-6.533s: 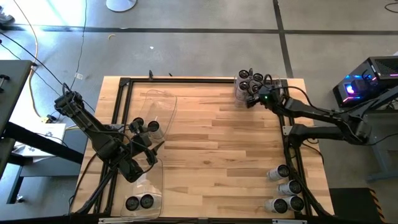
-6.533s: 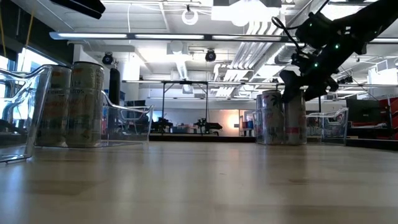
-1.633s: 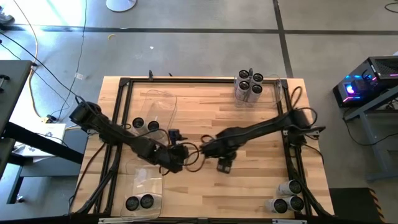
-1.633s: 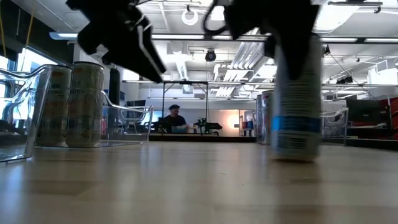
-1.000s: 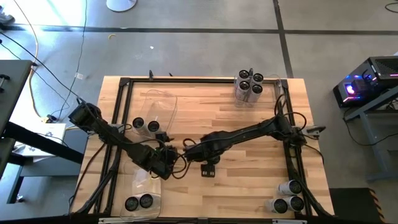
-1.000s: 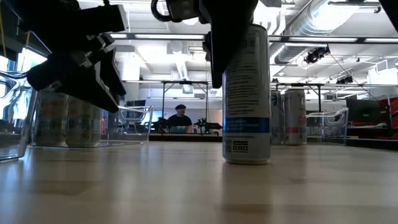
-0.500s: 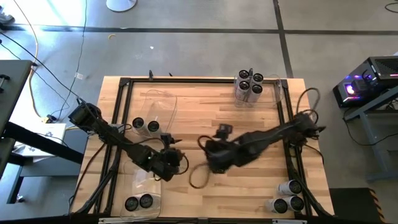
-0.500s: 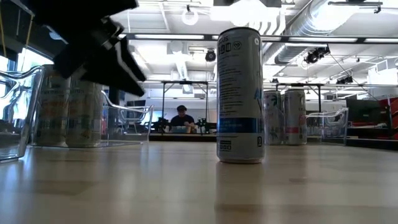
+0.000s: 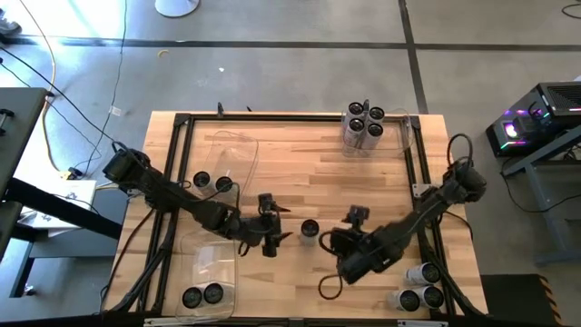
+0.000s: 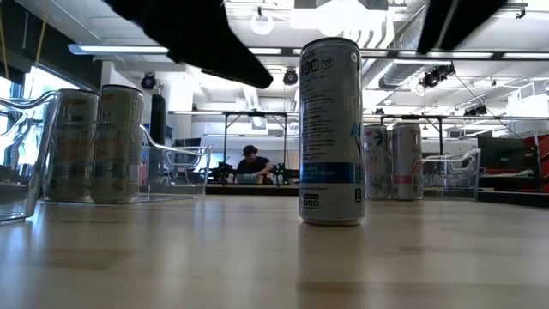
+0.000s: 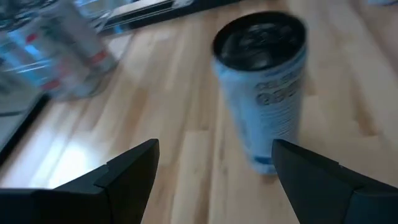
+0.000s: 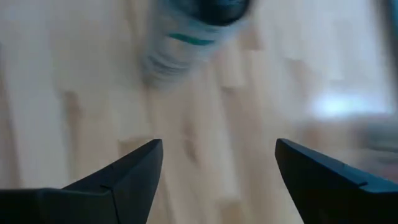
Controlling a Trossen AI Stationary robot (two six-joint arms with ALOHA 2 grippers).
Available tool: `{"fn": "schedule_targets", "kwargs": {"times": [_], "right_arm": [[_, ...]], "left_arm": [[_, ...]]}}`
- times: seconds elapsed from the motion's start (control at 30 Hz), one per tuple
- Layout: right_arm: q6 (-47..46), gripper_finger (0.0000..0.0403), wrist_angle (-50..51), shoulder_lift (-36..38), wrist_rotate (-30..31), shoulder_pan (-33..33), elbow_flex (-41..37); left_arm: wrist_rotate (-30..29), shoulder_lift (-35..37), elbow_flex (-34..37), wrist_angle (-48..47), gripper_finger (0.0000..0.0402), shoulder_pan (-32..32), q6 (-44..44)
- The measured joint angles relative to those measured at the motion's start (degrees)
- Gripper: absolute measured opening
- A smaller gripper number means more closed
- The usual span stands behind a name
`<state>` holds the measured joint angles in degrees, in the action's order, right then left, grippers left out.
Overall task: Sort soda cans
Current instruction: Put the white blue soda can into the bottom transparent bin
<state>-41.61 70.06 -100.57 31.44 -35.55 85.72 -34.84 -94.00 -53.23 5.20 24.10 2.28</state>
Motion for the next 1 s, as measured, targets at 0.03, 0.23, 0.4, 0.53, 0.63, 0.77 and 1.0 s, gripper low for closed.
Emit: {"fn": "schedule_targets", "kwargs": {"times": [0.03,0.23,0.4,0.53,0.63,0.77,1.0], "right_arm": [[1.77,0.0307,-7.26,1.43,-1.18,0.92,-4.63],[13.18,0.0307,-42.24,4.89,-7.19,8.53,-23.9],[14.91,0.0307,-52.56,4.91,-12.25,11.41,-27.57],[14.0,0.0307,-52.58,4.98,-12.44,9.9,-26.77],[12.5,0.0307,-53.78,4.96,-12.63,8.16,-26.71],[8.43,0.0307,-55.02,5.0,-9.89,6.46,-26.56],[7.36,0.0307,-56.48,5.0,-2.07,4.64,-26.54]], "left_arm": [[1.54,-0.55,0.0,1.95,0.0304,-0.57,-0.5],[9.17,-4.85,-0.04,10.34,0.0304,-2.91,-2.3],[8.71,-7.76,0.0,14.61,0.0304,-4.02,-0.93],[7.49,-7.41,0.0,13.99,0.0304,-4.18,-0.94],[5.0,-5.92,0.0,12.02,0.0304,-3.83,-1.23],[-1.27,-3.78,-0.02,7.22,0.0304,-3.55,-2.55],[-4.9,-1.2,-0.02,0.12,0.0304,-1.3,-3.6]]}}
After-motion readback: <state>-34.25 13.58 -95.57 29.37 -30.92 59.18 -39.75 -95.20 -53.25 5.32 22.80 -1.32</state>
